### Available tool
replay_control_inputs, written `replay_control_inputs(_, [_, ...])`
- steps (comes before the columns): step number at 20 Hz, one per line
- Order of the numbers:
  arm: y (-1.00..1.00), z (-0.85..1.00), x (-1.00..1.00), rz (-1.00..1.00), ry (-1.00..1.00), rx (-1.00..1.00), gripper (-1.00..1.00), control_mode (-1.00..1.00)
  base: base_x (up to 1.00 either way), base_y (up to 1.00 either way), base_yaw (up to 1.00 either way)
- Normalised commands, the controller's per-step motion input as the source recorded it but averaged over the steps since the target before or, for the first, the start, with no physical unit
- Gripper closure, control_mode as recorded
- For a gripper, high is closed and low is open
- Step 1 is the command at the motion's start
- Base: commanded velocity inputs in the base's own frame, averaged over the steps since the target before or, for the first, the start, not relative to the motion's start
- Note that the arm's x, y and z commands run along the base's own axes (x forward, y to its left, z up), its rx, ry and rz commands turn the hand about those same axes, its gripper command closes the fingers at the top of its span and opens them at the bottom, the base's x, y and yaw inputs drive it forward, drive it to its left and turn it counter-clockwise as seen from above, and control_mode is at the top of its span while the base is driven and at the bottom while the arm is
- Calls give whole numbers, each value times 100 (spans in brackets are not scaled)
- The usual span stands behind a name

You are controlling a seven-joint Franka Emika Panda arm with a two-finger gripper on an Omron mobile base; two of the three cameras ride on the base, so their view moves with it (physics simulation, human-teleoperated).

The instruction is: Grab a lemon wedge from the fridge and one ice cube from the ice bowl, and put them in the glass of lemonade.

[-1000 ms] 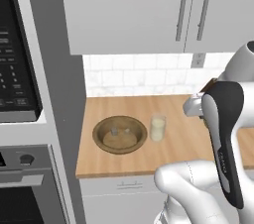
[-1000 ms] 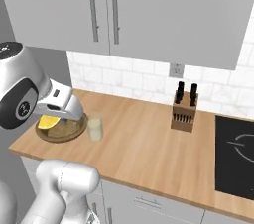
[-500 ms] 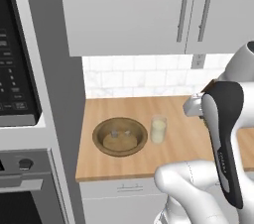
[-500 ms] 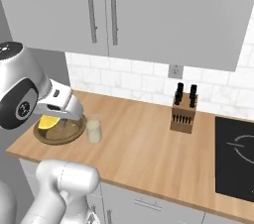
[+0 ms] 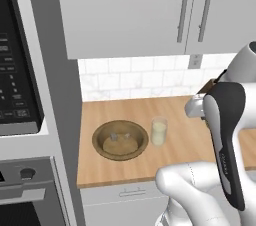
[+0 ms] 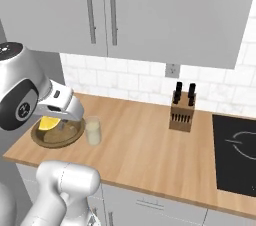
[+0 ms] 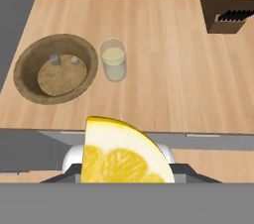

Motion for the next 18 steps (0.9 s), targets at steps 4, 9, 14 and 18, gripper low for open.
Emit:
replay_control_inputs(4, [0, 0, 0, 0, 0, 0, 100, 100, 1, 4, 0])
replay_control_inputs(9, [0, 0, 0, 0, 0, 0, 100, 100, 0, 0, 0])
replay_control_inputs(14, [1, -4, 0, 0, 0, 0, 100, -100, 0, 0, 0])
replay_control_inputs(18, [17, -40, 12, 0, 0, 0, 100, -100, 0, 0, 0])
